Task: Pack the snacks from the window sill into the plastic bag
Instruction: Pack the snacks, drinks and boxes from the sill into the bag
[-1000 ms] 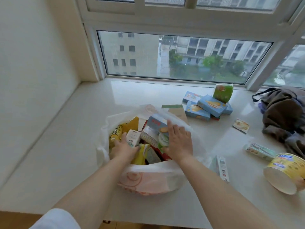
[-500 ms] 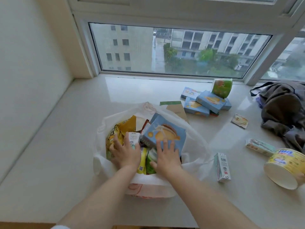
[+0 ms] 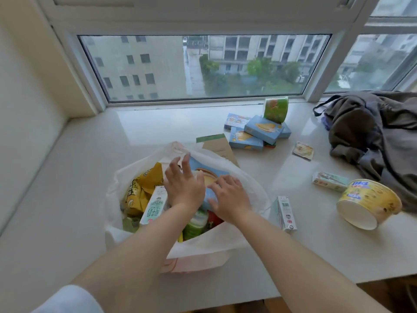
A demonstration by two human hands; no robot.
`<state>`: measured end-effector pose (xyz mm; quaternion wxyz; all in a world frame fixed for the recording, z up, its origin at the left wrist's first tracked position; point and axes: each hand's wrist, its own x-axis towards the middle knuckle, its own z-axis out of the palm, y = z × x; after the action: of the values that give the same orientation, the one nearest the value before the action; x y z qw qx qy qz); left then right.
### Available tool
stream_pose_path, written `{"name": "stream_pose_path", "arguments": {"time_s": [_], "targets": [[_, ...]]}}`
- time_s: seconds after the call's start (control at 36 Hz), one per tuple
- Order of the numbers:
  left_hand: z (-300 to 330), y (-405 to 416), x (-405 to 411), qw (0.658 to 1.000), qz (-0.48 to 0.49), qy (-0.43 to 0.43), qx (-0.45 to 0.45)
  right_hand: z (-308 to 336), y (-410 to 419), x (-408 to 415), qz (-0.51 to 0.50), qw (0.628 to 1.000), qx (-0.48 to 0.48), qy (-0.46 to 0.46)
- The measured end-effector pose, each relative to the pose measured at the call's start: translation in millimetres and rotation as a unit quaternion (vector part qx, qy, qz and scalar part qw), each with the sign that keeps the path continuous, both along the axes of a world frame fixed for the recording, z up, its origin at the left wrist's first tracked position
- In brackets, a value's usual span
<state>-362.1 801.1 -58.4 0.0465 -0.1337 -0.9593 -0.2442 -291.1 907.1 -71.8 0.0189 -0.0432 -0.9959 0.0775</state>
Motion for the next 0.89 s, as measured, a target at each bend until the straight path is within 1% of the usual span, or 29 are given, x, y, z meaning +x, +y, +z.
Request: {"name": "stream_pose_path", "arguments": {"time_s": [0.06,0.08,0.19,0.28,0.39,0.5,0.56,0.67,0.72,0.81,0.89], "targets": [[8,17,0,1.0,-0.027,-0.001,0.013,2,14,4,-0.059,0.996,-0.011,0.067],[10,26,2,0.999,-0.041,0.001,0.019,5,22,7,-0.092,0.992,-0.022,0.081],[15,59,14,0.994,-0.107,0.01,0.036,9,54,23,-0.19,0.976,-0.057,0.088],[16,85,29,0.988,-0.143,-0.007,0.057,7,79,38,-0.226,0.966,-0.066,0.105],[16,123,50,0.979,-0.194,-0.003,0.068,0,116,56,-0.248,0.964,-0.059,0.072],[11,164,65,0.968,-0.236,-0.023,0.078,-10,159,76,-0.289,0.955,-0.058,0.038],[7,185,73,0.963,-0.251,-0.063,0.08,-15,183,86,-0.303,0.952,-0.052,0.007],[-12,229,89,0.951,-0.233,-0.191,0.067,-27,234,104,-0.319,0.946,-0.042,-0.048],[-27,248,94,0.947,-0.213,-0.236,0.033,-34,259,109,-0.323,0.943,-0.039,-0.074],[-52,269,101,0.941,-0.185,-0.28,-0.037,-46,289,116,-0.322,0.939,-0.03,-0.116],[-78,286,106,0.931,-0.152,-0.319,-0.085,-59,315,121,-0.3,0.939,-0.03,-0.166]]}}
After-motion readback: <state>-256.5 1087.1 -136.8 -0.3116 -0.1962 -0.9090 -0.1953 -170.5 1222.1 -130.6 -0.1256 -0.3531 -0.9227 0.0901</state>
